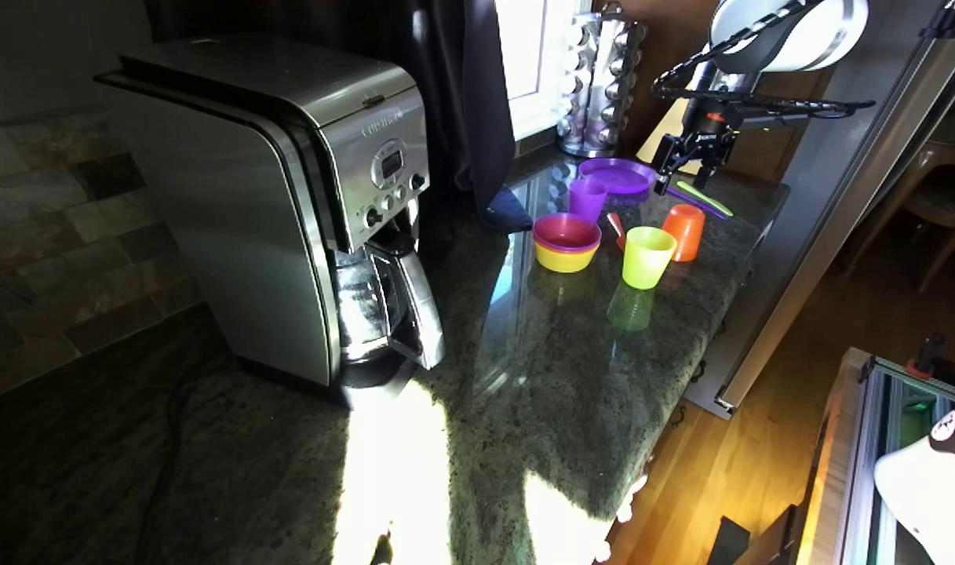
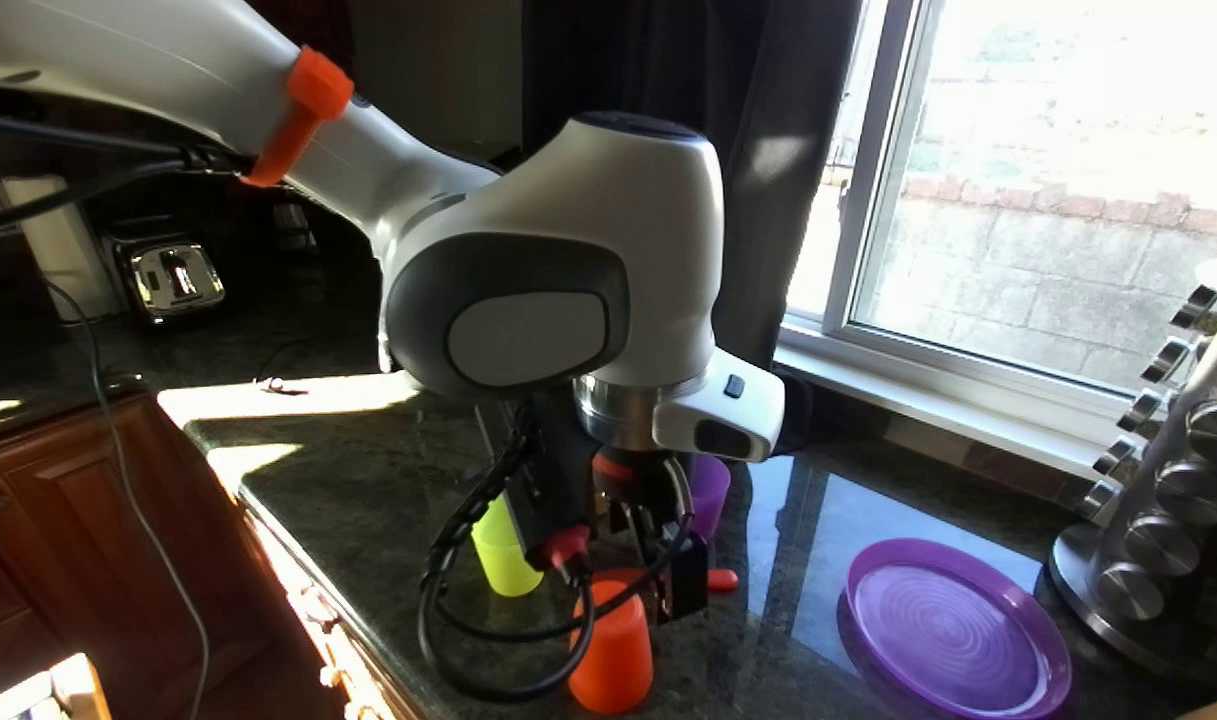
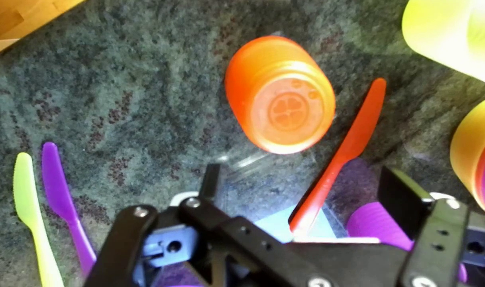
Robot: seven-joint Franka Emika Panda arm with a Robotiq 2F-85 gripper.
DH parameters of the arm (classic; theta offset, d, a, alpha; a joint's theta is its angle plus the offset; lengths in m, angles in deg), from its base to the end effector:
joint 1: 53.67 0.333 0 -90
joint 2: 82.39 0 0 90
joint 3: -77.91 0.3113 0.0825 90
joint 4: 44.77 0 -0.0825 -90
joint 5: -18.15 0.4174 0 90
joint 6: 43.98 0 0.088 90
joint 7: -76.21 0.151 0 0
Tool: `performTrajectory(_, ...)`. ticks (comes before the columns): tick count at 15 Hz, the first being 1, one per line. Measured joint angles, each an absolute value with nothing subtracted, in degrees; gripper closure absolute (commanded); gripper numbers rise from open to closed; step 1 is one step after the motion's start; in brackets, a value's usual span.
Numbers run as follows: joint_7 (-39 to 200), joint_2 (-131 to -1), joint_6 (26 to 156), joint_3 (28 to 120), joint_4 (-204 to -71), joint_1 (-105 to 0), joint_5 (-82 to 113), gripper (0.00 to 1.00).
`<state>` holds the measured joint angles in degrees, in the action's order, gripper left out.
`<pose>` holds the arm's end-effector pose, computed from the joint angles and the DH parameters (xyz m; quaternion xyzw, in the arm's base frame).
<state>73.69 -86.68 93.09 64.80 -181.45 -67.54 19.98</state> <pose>0.4670 -0.2351 0.2848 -0.9739 0.2226 -0.0435 0.0090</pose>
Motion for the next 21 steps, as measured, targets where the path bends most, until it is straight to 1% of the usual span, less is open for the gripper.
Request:
performTrajectory(6, 78.6, -84.2, 103.4, 65.3, -181.4, -67.2, 22.0, 0.00)
performTrajectory(16, 90.9, -74.8, 110.1, 66.4, -180.3, -64.1, 14.7, 0.00)
performTrajectory(17, 92.0, -74.0, 110.1, 66.3, -179.9, -63.7, 14.1, 0.07)
performTrajectory(18, 92.9, -73.2, 110.1, 66.3, -179.4, -63.4, 13.7, 0.27)
performTrajectory(19, 93.6, -72.5, 110.1, 66.2, -179.0, -63.1, 13.5, 0.32)
performTrajectory(20, 94.2, -71.8, 110.1, 66.2, -178.4, -62.9, 13.3, 0.32)
performTrajectory(21, 94.7, -71.2, 110.1, 66.0, -178.0, -62.6, 13.3, 0.38)
